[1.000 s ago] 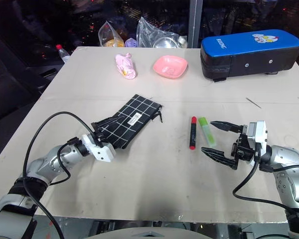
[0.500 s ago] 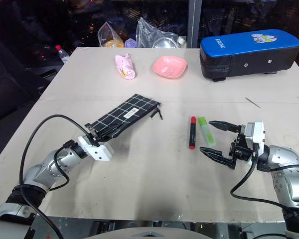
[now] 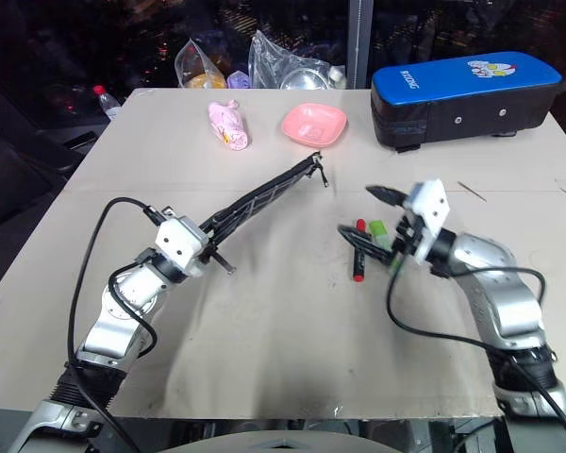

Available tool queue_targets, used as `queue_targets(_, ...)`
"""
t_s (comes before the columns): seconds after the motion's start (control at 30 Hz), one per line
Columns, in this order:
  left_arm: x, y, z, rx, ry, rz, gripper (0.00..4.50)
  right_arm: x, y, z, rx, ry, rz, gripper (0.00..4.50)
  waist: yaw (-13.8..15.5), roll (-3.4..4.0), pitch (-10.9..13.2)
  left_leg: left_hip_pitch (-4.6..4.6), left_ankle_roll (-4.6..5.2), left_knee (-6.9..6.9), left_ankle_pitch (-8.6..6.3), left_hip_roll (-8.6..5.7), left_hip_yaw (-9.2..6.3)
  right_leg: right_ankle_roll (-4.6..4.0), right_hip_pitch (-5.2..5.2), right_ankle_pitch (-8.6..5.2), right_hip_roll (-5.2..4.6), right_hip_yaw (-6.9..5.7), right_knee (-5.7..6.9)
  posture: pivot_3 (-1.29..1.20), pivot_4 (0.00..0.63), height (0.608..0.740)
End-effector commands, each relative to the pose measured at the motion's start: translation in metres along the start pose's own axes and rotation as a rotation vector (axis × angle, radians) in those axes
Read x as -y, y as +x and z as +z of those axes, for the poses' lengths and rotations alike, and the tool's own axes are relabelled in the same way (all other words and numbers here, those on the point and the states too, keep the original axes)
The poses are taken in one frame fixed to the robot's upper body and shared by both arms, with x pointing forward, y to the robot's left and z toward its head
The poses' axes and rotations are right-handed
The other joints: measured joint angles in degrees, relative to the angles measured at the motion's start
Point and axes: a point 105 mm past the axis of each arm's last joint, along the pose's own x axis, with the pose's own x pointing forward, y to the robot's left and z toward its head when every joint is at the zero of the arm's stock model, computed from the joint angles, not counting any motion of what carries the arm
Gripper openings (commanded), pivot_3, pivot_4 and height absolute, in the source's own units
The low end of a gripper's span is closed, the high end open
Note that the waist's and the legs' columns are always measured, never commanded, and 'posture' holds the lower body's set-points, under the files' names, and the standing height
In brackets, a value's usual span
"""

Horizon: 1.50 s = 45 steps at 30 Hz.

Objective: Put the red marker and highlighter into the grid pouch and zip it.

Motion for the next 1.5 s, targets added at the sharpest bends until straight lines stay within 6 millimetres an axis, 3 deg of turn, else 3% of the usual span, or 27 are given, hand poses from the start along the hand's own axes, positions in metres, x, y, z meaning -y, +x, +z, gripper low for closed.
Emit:
queue_targets(0.03, 0.003, 0.005, 0.013, 0.039, -0.005, -0.025, 0.01, 0.021, 0.016, -0.004, -0.087, 0.052, -0.107, 4.5, 0.02, 0.01, 0.01, 0.0, 0.0, 0.0, 0.0, -0.02, 0.02, -0.01, -0.01, 0.01, 0.01, 0.03, 0.0, 0.0, 0.15, 0.726)
queue_targets(0.2, 0.005, 0.009, 0.015, 0.036, -0.001, -0.03, 0.01, 0.038, 0.035, -0.011, -0.162, 0.208, -0.188, 4.5, 0.12, -0.03, 0.04, 0.0, 0.01, -0.02, 0.01, -0.05, 0.03, -0.02, -0.02, 0.0, 0.02, 0.06, 0.0, 0.0, 0.15, 0.726)
queue_targets(0.4, 0.011, 0.011, 0.018, 0.035, 0.008, -0.04, 0.01, 0.036, 0.047, -0.014, -0.175, 0.253, -0.147, 4.5, 0.0, -0.02, 0.05, -0.02, 0.02, -0.06, 0.01, -0.07, 0.06, -0.02, -0.06, 0.01, 0.04, 0.1, 0.0, 0.0, 0.15, 0.726)
queue_targets(0.5, 0.013, 0.012, 0.02, 0.035, 0.008, -0.04, 0.0, 0.039, 0.055, -0.016, -0.183, 0.214, -0.133, 3.69, -0.24, -0.01, 0.06, -0.02, 0.02, -0.07, 0.01, -0.06, 0.09, -0.02, -0.09, 0.01, 0.08, 0.15, 0.03, 0.0, 0.15, 0.726)
queue_targets(0.77, 0.016, 0.009, 0.02, 0.026, 0.014, -0.036, 0.0, 0.044, 0.068, -0.013, -0.169, 0.102, -0.101, 0.04, -1.12, -0.01, 0.06, -0.02, 0.02, -0.1, 0.01, -0.06, 0.09, -0.02, -0.1, 0.01, 0.12, 0.18, 0.03, 0.0, 0.15, 0.726)
queue_targets(0.9, 0.014, 0.01, 0.02, 0.023, 0.017, -0.019, 0.0, 0.043, 0.069, -0.011, -0.166, 0.055, -0.075, 0.04, -1.32, 0.0, 0.07, -0.02, 0.02, -0.1, 0.01, -0.06, 0.09, -0.02, -0.1, 0.01, 0.13, 0.19, 0.05, 0.0, 0.15, 0.726)
queue_targets(1.03, 0.009, 0.015, 0.021, 0.028, 0.006, 0.024, 0.0, 0.029, 0.064, -0.009, -0.202, -0.012, 0.024, 0.04, -1.28, -0.01, 0.09, -0.02, 0.02, -0.1, 0.01, -0.06, 0.08, -0.02, -0.11, 0.01, 0.13, 0.19, 0.04, 0.0, 0.15, 0.726)
queue_targets(1.5, 0.023, 0.02, 0.017, 0.016, 0.018, -0.005, 0.0, -0.008, 0.062, 0.015, -0.222, -0.079, 0.221, 0.04, -1.28, -0.01, 0.11, -0.02, 0.01, -0.12, 0.01, -0.05, 0.07, -0.02, -0.11, 0.01, 0.1, 0.19, 0.02, 0.0, 0.15, 0.726)
